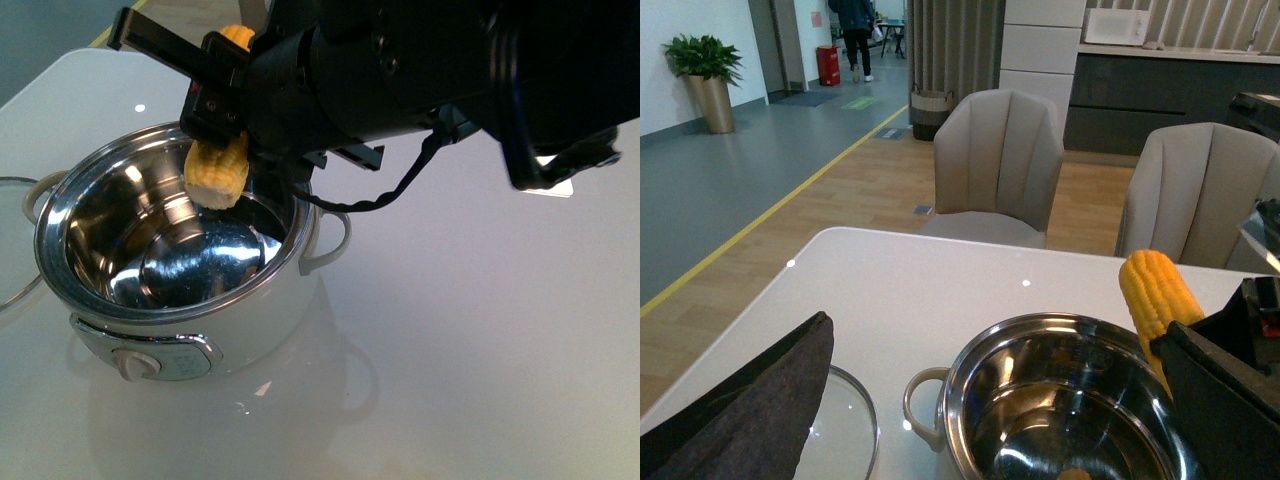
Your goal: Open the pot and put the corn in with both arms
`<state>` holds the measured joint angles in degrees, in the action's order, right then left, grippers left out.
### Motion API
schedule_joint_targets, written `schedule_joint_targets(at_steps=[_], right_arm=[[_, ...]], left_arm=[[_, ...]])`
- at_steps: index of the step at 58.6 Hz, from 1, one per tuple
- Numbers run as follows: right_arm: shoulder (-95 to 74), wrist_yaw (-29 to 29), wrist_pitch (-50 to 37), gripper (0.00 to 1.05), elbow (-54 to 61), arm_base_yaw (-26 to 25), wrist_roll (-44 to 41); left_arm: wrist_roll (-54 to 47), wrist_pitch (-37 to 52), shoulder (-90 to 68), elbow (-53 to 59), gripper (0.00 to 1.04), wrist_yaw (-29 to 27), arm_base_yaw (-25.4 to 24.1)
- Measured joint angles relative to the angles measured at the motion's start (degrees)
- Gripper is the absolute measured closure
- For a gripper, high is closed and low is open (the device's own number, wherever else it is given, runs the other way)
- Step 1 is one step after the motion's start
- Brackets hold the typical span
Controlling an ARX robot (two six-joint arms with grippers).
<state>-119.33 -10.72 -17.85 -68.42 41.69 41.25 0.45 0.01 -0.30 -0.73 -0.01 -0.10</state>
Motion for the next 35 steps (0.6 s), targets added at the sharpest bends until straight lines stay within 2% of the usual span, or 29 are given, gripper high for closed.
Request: schedule_joint_targets(at_steps=[13,25,35], right_arm=[[-4.57,-1.60,-1.70,0.88,-0.70,0.02,5.70],[-7.10,-2.40,-1.18,0.88,-1.44,0.31,7.21],[-7.41,-2.69,-1.29,0.59,-1.49,0.37,7.65]], left_arm=[[0.00,0.00,0.00,0.00,0.07,0.00,0.00],[0.00,0.00,0.00,0.00,0.07,0.00,0.00],[0.00,0.00,0.00,0.00,0.07,0.00,0.00]])
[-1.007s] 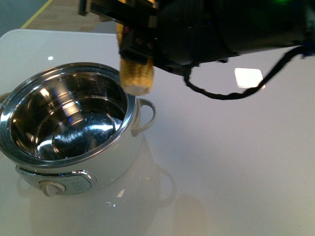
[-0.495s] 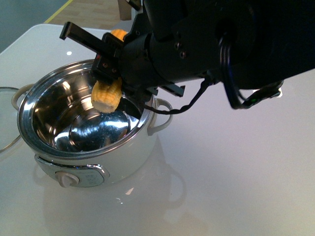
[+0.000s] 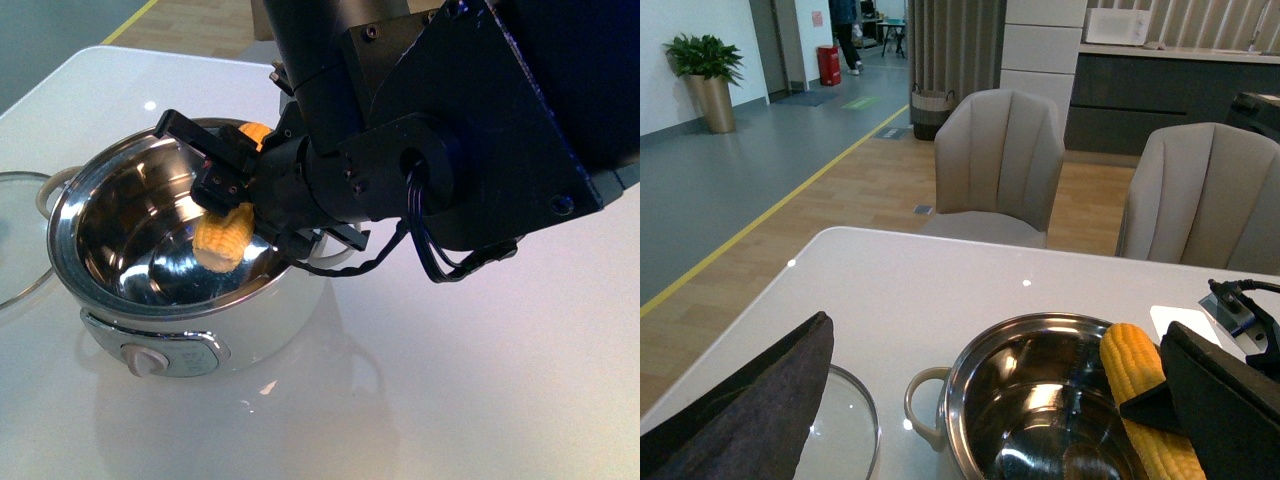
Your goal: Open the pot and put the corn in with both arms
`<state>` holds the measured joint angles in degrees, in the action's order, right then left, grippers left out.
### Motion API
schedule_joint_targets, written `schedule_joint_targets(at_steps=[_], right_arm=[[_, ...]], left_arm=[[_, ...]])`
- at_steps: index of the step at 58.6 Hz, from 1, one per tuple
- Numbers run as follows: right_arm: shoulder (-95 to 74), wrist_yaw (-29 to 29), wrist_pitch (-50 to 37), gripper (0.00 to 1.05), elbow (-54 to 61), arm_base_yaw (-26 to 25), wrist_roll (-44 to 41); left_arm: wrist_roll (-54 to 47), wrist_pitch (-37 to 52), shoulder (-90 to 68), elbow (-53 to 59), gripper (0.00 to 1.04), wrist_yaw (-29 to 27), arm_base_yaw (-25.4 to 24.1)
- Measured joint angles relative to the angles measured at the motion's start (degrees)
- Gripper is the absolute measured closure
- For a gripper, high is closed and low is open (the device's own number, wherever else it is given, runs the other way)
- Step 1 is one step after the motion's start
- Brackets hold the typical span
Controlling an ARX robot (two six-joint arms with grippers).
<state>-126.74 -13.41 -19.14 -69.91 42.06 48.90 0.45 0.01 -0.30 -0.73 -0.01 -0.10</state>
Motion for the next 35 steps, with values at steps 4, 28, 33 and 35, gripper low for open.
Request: schedule_joint_targets(at_steps=[4,28,33,35], right_arm=[[0.11,-0.22,-1.49,0.45,0.42,-0.04,1.20],[24.61,5.66,-9.55,0.09,24.96,-8.00,1.27],[32.44,10.73,-6.54,0.09,31.54,-11.61,-4.13],[35.56,12.39,-5.42,0.09,33.90,-13.05,-6.29]], left_arm=[[0.00,0.00,0.00,0.00,0.07,0.00,0.00],[0.00,0.00,0.00,0.00,0.07,-0.02,0.00],[0.00,0.00,0.00,0.02,0.07,-0.02,0.00],[0.00,0.00,0.00,0.00,0.07,-0.02,0.00]])
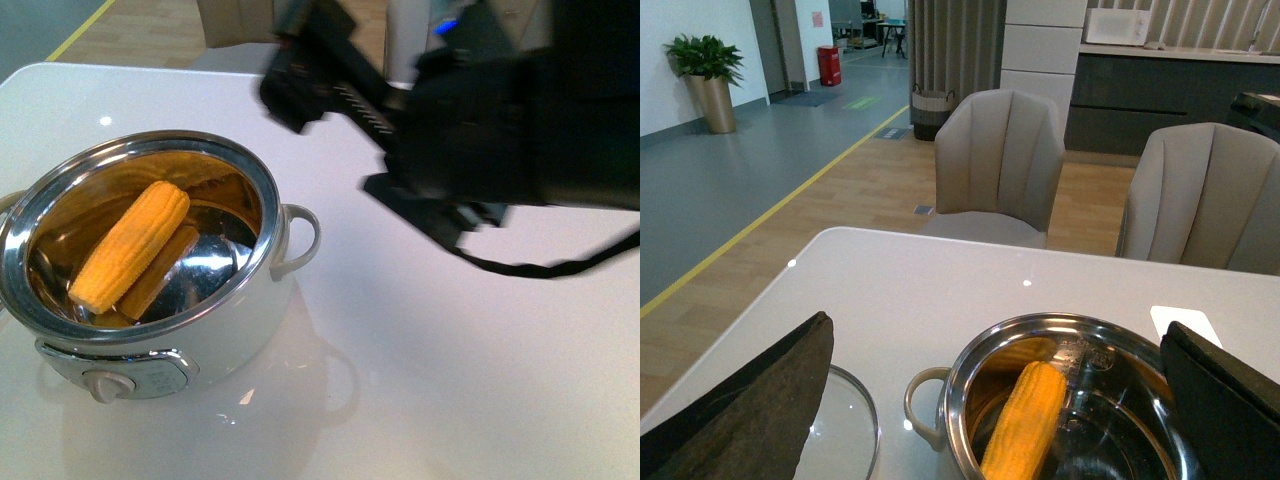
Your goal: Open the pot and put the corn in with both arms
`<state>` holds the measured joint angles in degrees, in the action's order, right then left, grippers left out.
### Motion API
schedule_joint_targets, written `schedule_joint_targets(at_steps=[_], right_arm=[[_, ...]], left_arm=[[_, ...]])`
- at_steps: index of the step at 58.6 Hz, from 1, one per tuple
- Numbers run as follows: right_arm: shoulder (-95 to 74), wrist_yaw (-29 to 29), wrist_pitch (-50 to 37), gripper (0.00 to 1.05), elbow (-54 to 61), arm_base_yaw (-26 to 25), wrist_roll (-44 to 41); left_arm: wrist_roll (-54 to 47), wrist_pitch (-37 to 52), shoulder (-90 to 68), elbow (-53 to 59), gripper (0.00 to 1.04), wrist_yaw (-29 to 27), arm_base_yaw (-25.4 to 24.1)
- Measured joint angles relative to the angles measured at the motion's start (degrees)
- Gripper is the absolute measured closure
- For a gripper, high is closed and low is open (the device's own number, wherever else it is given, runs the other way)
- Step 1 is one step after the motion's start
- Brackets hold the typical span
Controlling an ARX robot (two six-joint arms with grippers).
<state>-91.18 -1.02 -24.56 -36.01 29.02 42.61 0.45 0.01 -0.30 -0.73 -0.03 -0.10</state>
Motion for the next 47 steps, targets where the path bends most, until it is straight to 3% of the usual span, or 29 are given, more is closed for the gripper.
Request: schedule_joint_targets(at_steps=[10,13,18,22,26,43,47], right_arm=[[13.11,4.85,1.31,0.10,8.55,-5.33,-8.28],[11.47,13.46,-11.96,0.18,12.26,-5.01,-15.30],[9.64,20.90,-30.82,0.31,19.30,-6.14,-28.15],[11.10,21.16,-38.12,0.42,23.21,-8.33,-34.14],[15.02,19.39,-39.10,0.52,24.92,-9.97,-37.35],[29.97,12.48,-31.02,1.03,31.61,-17.05,-41.64],[33.16,11.30,-28.83,1.03,32.37,-18.21,-42.07]], left_arm=[[0.00,0.00,0.00,0.00,0.07,0.00,0.00],[0.00,0.00,0.00,0.00,0.07,0.02,0.00],[0.00,0.00,0.02,0.00,0.07,0.20,0.00],[0.00,0.00,0.02,0.02,0.07,-0.11,0.00],[0.00,0.00,0.02,0.00,0.07,-0.09,0.00],[0.00,0.00,0.02,0.00,0.07,0.02,0.00],[0.00,-0.02,0.02,0.02,0.07,0.02,0.00]])
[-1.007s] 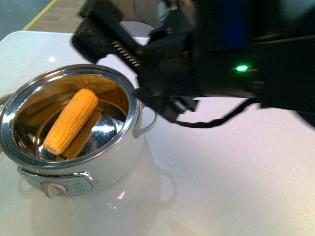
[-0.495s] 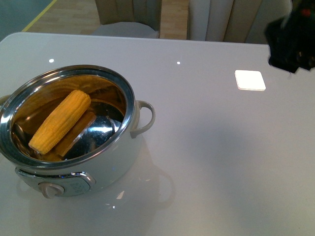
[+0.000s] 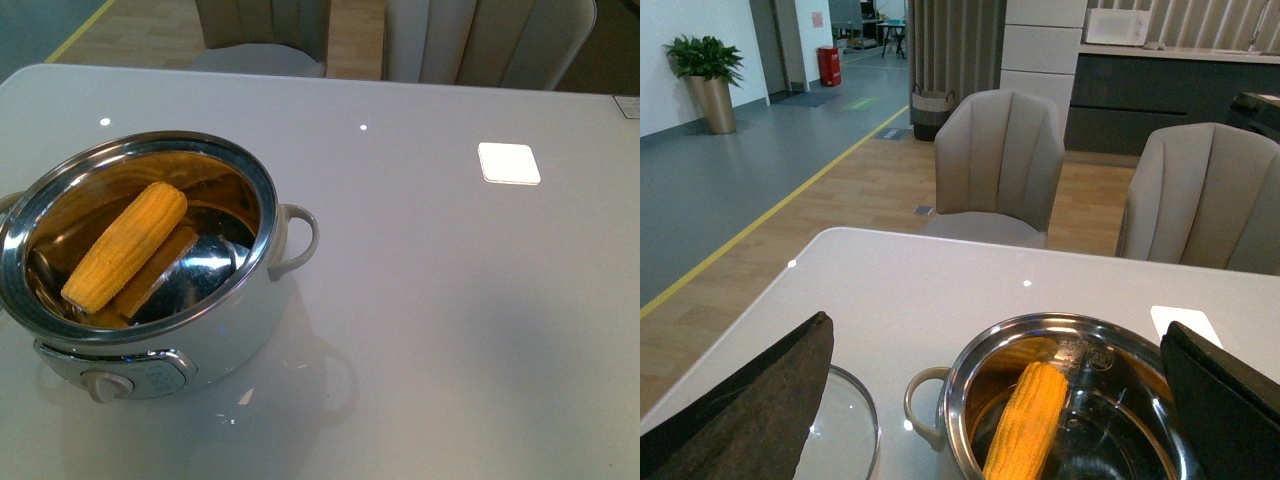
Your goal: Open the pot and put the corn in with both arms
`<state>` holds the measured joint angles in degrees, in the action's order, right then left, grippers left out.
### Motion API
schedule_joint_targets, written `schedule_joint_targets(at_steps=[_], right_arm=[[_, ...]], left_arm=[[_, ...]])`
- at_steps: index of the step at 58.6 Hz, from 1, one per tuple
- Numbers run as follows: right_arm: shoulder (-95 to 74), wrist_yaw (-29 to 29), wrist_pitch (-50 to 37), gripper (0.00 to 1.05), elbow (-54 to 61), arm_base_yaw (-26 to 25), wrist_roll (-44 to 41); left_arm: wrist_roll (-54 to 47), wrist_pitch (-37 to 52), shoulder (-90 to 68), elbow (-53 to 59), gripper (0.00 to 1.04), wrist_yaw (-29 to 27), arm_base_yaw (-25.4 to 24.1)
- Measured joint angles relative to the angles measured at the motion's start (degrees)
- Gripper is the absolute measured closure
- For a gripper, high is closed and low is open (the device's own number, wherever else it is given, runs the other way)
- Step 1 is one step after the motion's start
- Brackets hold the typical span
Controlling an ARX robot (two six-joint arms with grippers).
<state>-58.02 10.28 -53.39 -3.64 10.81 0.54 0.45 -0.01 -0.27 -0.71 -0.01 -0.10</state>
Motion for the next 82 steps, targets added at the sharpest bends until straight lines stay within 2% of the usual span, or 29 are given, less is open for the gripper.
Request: schedule_joint_targets(at_steps=[19,23,27,52,82], right_arm=[[15.47,-4.44,12.66,1.03,2.62,-4.79,-0.17],[19.69,-9.60,16.28,1.03,2.67,-8.50,-0.22],[22.64,-9.70,18.88,1.03,2.67,-10.27,-0.20],[36.81,-10.12,32.22,1.03,2.69,-10.60,-0.22],[46.42,-10.14,41.75,1.03,2.69,-10.62,-0.22]], left_arm=[[0.00,0.02,0.00,-0.02,0.07,-0.02,0.00],[0.00,0.02,0.00,-0.02,0.07,-0.02,0.00],[0.00,0.00,0.00,-0.02,0.07,-0.04,0.00],[0.00,0.00,0.00,-0.02,0.07,-0.02,0.00],[0.00,0.02,0.00,0.00,0.07,-0.02,0.00]])
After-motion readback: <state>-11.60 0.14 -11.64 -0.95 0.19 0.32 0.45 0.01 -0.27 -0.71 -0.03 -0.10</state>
